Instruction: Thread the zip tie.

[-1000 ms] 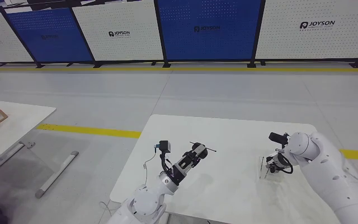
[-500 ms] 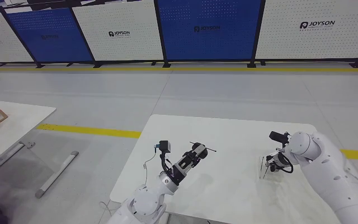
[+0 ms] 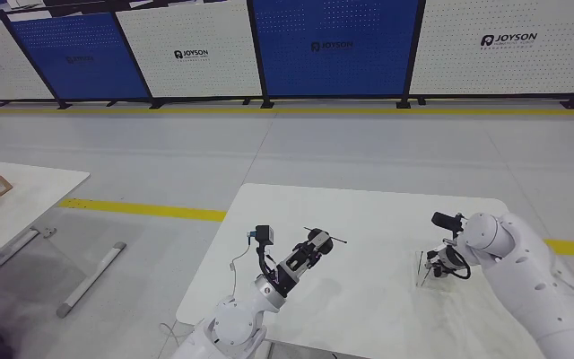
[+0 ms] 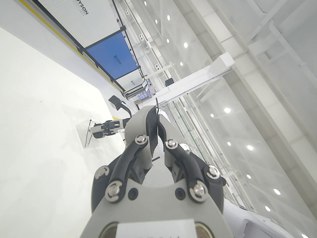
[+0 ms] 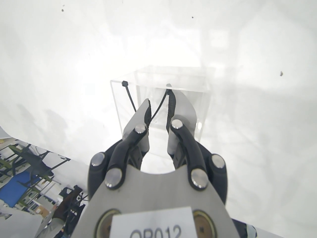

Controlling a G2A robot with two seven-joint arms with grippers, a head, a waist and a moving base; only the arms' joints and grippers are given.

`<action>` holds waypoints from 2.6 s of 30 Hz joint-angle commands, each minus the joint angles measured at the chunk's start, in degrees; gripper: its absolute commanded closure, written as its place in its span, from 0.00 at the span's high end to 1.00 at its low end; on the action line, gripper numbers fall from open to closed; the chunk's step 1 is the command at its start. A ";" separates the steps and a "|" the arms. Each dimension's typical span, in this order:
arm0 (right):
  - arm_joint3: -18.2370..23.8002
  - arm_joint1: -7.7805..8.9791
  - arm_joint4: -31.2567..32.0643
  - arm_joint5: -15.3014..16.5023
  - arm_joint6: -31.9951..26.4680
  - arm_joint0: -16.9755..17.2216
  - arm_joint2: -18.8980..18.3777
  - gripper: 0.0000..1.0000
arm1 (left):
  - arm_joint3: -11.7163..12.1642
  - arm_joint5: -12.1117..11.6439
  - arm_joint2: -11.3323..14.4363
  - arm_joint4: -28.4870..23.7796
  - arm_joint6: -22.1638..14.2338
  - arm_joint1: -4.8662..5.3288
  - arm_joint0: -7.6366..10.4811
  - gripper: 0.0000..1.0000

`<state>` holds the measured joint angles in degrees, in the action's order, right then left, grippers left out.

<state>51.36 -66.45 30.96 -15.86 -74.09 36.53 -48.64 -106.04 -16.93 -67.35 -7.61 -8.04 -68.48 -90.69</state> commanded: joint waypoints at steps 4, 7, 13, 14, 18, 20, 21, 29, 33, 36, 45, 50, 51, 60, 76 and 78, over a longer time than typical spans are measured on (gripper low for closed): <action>-0.51 -0.08 -0.32 0.30 0.46 -0.25 -0.39 0.00 | 0.00 0.00 0.00 0.00 0.00 0.00 0.00 0.00; -0.48 -0.07 -0.29 0.34 0.60 -0.20 -0.58 0.00 | 0.00 0.00 0.00 0.00 0.00 0.00 0.00 0.00; 0.18 -0.06 0.06 0.08 0.56 0.01 -0.79 0.00 | 0.00 0.00 0.00 0.00 0.00 0.00 0.00 0.00; 0.37 -0.02 0.16 0.02 0.56 0.07 -0.88 0.00 | 0.00 0.00 0.00 0.00 0.00 0.00 0.00 0.00; 1.46 0.30 0.74 -0.45 0.47 0.52 -1.53 0.00 | 0.00 0.00 0.00 0.00 0.00 0.00 0.00 0.00; 2.28 0.53 1.10 -0.87 0.35 0.87 -2.00 0.00 | 0.00 0.00 0.00 0.00 0.00 0.00 0.00 0.00; 2.66 0.66 1.25 -1.07 0.24 1.01 -2.27 0.00 | 0.00 0.00 0.00 0.00 0.00 0.00 0.00 0.00; 6.27 1.91 2.15 -2.31 -0.79 2.88 -4.96 0.00 | 0.00 0.00 0.00 0.00 0.00 0.00 0.00 0.00; 7.28 2.01 2.81 -2.91 -1.19 3.06 -5.04 0.00 | 0.00 0.00 0.00 0.00 0.00 0.00 0.00 0.00; 6.97 1.77 3.45 -3.01 -1.90 2.56 -4.22 0.00 | 0.00 0.00 0.00 0.00 0.00 0.00 0.00 0.00; 2.51 0.21 2.61 -1.64 -0.57 0.32 -1.71 0.06 | 0.00 0.00 0.00 0.00 0.00 0.00 0.00 0.00; 0.95 -0.39 2.38 -0.77 0.38 -0.36 -0.94 0.16 | 0.00 0.00 0.00 0.00 0.00 0.00 0.00 0.00; 0.74 -0.45 2.27 -0.52 0.60 -0.37 -0.92 0.18 | 0.00 0.00 0.00 0.00 0.00 0.00 0.00 0.00; 0.60 -0.71 2.32 -0.38 1.40 -0.32 -1.00 0.18 | 0.00 0.00 0.00 0.00 0.00 0.00 0.00 0.00; -1.90 -1.72 2.78 -0.50 -0.03 -1.50 0.32 0.15 | 0.00 0.00 0.00 0.00 0.00 0.00 0.00 0.00; -2.56 -1.94 2.66 -0.32 0.02 -1.81 0.51 0.12 | 0.00 0.00 0.00 0.00 0.00 0.00 0.00 0.00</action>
<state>49.08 -68.30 33.66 -16.25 -74.10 34.85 -48.20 -106.04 -16.93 -67.35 -7.61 -8.04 -68.48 -90.69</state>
